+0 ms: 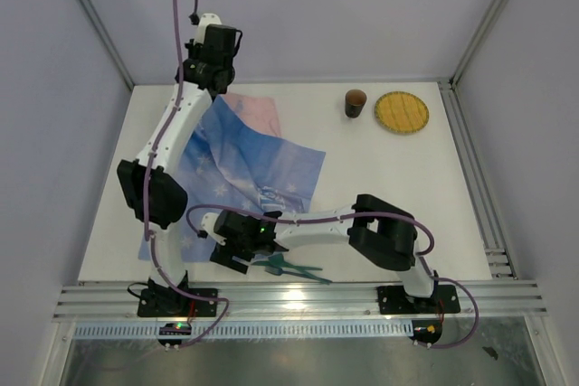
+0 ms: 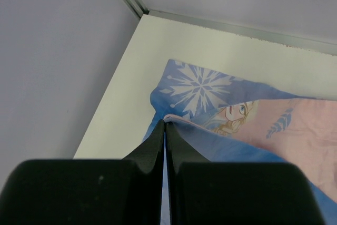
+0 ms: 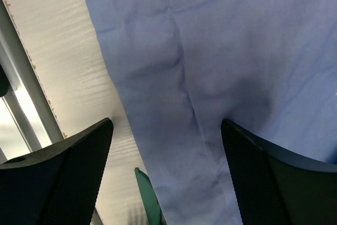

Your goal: Set the dinner table for one person

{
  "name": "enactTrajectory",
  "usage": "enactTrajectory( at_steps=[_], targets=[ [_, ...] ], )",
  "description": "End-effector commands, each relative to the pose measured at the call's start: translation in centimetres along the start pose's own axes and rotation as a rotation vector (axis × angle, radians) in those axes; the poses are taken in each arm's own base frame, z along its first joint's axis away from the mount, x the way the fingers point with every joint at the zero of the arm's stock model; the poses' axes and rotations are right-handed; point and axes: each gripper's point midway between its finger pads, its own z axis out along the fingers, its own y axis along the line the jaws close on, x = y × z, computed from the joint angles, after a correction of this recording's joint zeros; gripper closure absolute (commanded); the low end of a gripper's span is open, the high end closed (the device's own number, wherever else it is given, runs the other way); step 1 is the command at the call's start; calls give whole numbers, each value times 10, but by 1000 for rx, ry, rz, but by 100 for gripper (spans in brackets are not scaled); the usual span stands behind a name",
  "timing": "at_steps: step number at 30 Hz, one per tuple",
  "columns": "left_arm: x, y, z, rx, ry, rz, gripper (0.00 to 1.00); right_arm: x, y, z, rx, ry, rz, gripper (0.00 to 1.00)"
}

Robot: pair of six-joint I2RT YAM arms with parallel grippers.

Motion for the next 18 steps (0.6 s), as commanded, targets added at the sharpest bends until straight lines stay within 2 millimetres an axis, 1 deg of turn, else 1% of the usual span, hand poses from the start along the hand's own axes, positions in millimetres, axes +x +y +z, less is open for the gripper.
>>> enactTrajectory(
  at_steps=[1, 2, 3, 5, 6, 7, 9, 10, 11, 12, 16, 18],
  targets=[
    [-28, 20, -18, 4, -67, -65, 100, -23, -10, 2, 52, -68, 2, 14],
    [-30, 21, -20, 8, -71, -70, 100, -22, -10, 4, 54, -67, 3, 15],
    [-30, 22, -20, 9, -70, -72, 100, -23, -9, 5, 48, -67, 3, 20],
    [-31, 24, -22, 10, -74, -75, 100, -25, -8, 7, 41, -67, 10, 26],
    [-31, 25, -23, 10, -75, -74, 100, -23, -7, 11, 39, -57, 14, 29],
    [-30, 25, -23, 9, -74, -69, 100, -26, -6, 11, 35, -60, 19, 35],
    [-31, 26, -24, 10, -79, -71, 100, -27, -2, 13, 13, -57, 23, 43],
    [-30, 25, -23, 11, -78, -70, 100, -27, -1, 13, 5, -51, 22, 56],
    [-29, 24, -23, 16, -77, -69, 100, -26, 0, 14, 0, -47, 27, 73],
    [-29, 23, -22, 17, -76, -68, 100, -27, 0, 14, 5, -45, 33, 96],
    [-27, 19, -19, 22, -70, -71, 100, -21, -7, 11, 43, -26, 34, 97],
    [-27, 21, -18, -4, -73, -70, 100, -19, -10, 6, 61, -23, 40, 97]
  ],
)
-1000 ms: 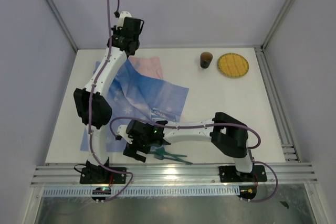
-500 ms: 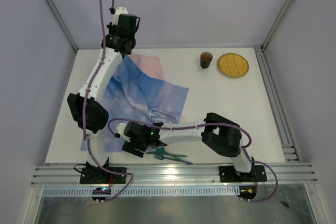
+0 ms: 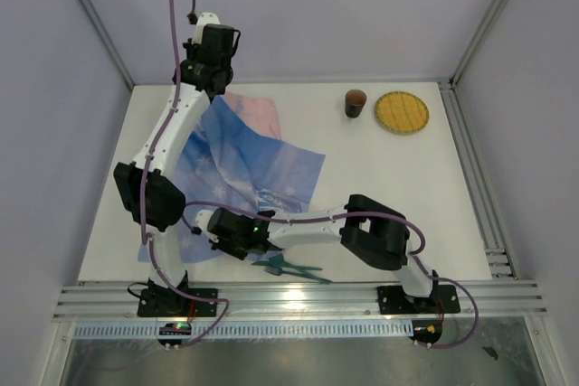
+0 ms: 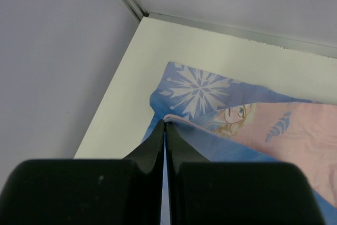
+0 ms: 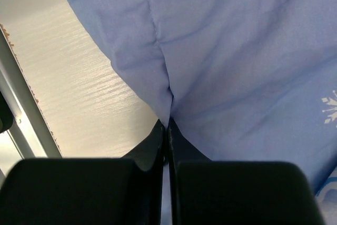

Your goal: Set the dinner table for one person

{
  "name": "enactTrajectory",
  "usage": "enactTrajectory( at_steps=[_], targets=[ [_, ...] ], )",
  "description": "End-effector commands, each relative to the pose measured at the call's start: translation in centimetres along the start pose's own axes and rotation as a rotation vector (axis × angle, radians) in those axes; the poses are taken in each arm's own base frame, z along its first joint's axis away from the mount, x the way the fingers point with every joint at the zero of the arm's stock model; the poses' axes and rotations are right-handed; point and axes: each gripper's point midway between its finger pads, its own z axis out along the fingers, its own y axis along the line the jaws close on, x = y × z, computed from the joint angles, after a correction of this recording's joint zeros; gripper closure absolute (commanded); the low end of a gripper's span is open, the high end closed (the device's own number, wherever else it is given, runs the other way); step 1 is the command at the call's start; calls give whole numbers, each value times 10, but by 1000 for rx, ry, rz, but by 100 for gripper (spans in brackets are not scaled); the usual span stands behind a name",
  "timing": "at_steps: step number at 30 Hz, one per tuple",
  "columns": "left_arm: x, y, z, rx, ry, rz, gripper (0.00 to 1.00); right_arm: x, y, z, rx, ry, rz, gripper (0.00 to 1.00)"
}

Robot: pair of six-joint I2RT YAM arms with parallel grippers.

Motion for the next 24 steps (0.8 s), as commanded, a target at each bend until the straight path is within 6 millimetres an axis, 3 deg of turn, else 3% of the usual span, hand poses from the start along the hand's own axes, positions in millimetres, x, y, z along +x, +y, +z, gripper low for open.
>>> enactTrajectory(
  at_steps=[1, 6, 7, 9, 10, 13, 14, 17, 18, 24],
  targets=[
    [-19, 13, -6, -29, -52, -42, 100, -3, -12, -14, 64, 0, 17, 97],
    [-26, 25, 2, -144, -73, 16, 100, -2, -31, -46, 155, -20, 44, 97],
    [-25, 24, 5, -150, -71, 23, 100, -10, -36, -62, 176, -48, 67, 97],
    [-25, 24, 8, -154, -71, 11, 100, -2, -55, -80, 258, -46, 99, 97],
    [-23, 23, 11, -153, -61, 3, 100, -4, -71, -99, 313, -70, 131, 97],
    [-19, 20, 14, -146, -43, -3, 100, -10, -97, -130, 365, -130, 247, 97],
    [-15, 18, 18, -146, -34, 0, 100, -18, -116, -152, 393, -183, 302, 97],
    [-7, 10, 22, -127, -13, -5, 100, -20, -143, -184, 469, -238, 372, 97],
    [-5, 9, 23, -124, -9, -8, 100, -22, -158, -204, 520, -265, 393, 97],
    [0, 6, 30, -142, 7, 0, 100, -17, -194, -253, 685, -267, 420, 97]
  ],
)
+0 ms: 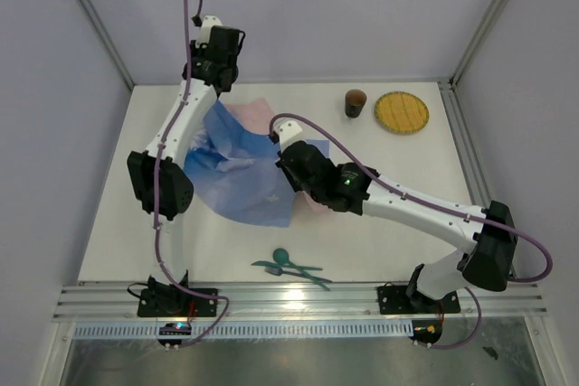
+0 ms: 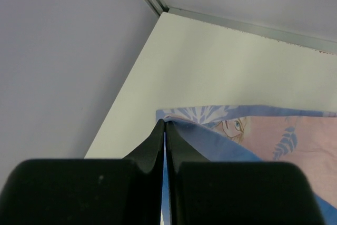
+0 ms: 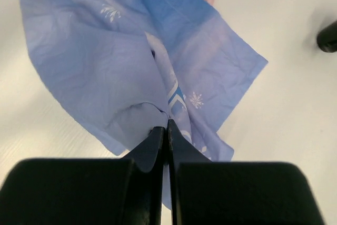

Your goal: Set the dinner table for one person

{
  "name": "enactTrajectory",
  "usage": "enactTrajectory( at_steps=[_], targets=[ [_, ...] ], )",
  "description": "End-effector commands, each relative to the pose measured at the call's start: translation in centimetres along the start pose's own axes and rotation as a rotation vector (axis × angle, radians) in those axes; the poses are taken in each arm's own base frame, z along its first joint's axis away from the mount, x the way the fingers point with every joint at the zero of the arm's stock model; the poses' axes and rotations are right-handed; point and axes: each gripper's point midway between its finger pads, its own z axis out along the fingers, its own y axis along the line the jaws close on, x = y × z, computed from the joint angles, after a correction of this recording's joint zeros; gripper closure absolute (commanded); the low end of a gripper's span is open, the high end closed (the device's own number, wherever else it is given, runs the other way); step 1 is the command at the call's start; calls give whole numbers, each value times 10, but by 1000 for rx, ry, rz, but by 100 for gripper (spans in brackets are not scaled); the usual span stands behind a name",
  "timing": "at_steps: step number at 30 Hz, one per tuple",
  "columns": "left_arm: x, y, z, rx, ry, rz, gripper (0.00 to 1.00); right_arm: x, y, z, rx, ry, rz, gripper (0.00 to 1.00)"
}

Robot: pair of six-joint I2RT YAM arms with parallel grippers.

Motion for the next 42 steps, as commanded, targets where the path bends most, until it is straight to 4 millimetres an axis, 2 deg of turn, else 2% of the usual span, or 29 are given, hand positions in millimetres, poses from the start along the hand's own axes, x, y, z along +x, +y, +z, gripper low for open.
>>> enactTrajectory(
  at_steps=[1, 3, 4, 6, 8, 10, 11, 15, 22, 27, 33, 40, 41, 42],
  targets=[
    [-16, 11, 0, -31, -22, -59, 100, -11, -41, -15, 170, -9, 19, 97],
    [-16, 18, 3, -54, -18, -60, 100, -9, -59, -20, 239, 6, 55, 97],
    [-18, 21, 4, -67, -19, -65, 100, -9, -80, -23, 319, 7, 81, 97],
    [-19, 31, 8, -90, -17, -80, 100, -2, -105, -32, 421, 32, 138, 97],
    [-21, 43, 10, -117, -13, -96, 100, 2, -144, -43, 556, 44, 218, 97],
    [-22, 53, 11, -154, -11, -115, 100, 5, -166, -56, 636, 52, 313, 97],
    [-22, 61, 13, -179, -11, -124, 100, 6, -183, -63, 683, 49, 359, 97],
    [-23, 81, 12, -270, -14, -127, 100, 9, -217, -89, 788, 36, 504, 97],
    [-11, 119, 8, -461, 14, -76, 100, 13, -240, -108, 855, 33, 540, 97],
    [-3, 157, 7, -655, 49, 22, 100, 21, -254, -125, 915, 50, 523, 97],
    [10, 206, 14, -780, 107, 31, 100, 31, -275, -147, 995, 63, 571, 97],
    [30, 242, 16, -861, 160, 37, 100, 40, -283, -151, 1063, 104, 605, 97],
    [35, 257, 19, -887, 179, 27, 100, 39, -284, -152, 1068, 105, 604, 97],
    [37, 263, 20, -894, 188, 23, 100, 39, -284, -152, 1074, 106, 601, 97]
  ],
)
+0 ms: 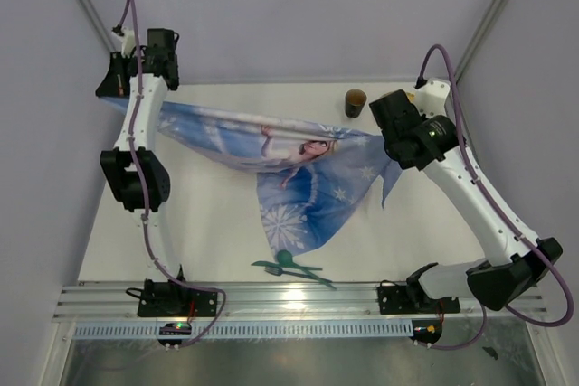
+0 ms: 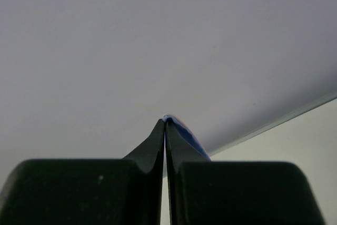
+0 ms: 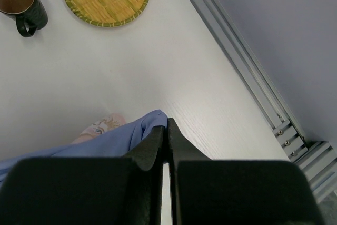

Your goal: Set the dinner table for one person

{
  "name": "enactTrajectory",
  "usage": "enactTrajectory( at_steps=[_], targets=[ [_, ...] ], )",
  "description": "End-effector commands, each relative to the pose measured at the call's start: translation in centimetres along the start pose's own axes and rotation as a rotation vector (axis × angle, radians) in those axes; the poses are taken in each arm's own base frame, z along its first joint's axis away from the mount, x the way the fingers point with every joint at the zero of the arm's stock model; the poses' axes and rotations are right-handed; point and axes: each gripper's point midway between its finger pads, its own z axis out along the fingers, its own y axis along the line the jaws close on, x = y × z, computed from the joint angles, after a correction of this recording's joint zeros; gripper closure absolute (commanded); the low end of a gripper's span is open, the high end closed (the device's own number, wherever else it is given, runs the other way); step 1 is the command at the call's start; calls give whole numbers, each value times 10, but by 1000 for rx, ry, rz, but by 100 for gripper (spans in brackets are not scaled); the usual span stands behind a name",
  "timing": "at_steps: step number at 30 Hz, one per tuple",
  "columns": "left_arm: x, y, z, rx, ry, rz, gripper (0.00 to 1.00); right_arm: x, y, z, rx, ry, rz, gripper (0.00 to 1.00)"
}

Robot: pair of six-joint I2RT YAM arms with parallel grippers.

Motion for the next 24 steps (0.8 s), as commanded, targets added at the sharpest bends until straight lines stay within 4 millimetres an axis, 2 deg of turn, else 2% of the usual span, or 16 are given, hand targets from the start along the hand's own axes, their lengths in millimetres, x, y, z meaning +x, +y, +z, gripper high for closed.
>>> enactTrajectory(
  at_steps=[1, 4, 7, 9, 13, 14, 16, 18, 21, 24],
  targets=[
    [2, 63, 26, -136, 41, -105, 100, -16, -19, -3, 80, -48, 39, 97],
    [14, 75, 44, -156, 80, -96, 100, -19, -21, -2, 95, -58, 49, 97],
    [27, 79, 57, -139, 123, -106, 100, -19, -17, 1, 89, -59, 32, 97],
    [34, 72, 58, -111, 143, -109, 100, -17, 1, 7, 25, -48, -12, 97],
    [48, 56, 59, -84, 176, -66, 100, 6, 49, 26, -93, 40, -114, 97],
    [50, 52, 59, -80, 181, -57, 100, 14, 66, 29, -156, 69, -125, 96],
    [56, 44, 60, -69, 195, -32, 100, 22, 83, 34, -211, 92, -185, 46],
    [58, 41, 60, -58, 201, -35, 100, 35, 97, 43, -235, 117, -206, 22],
    [57, 39, 60, -50, 204, -40, 100, 44, 105, 47, -251, 124, -224, 15],
    [57, 35, 60, -40, 206, -38, 100, 49, 105, 42, -276, 107, -213, 15]
  ],
)
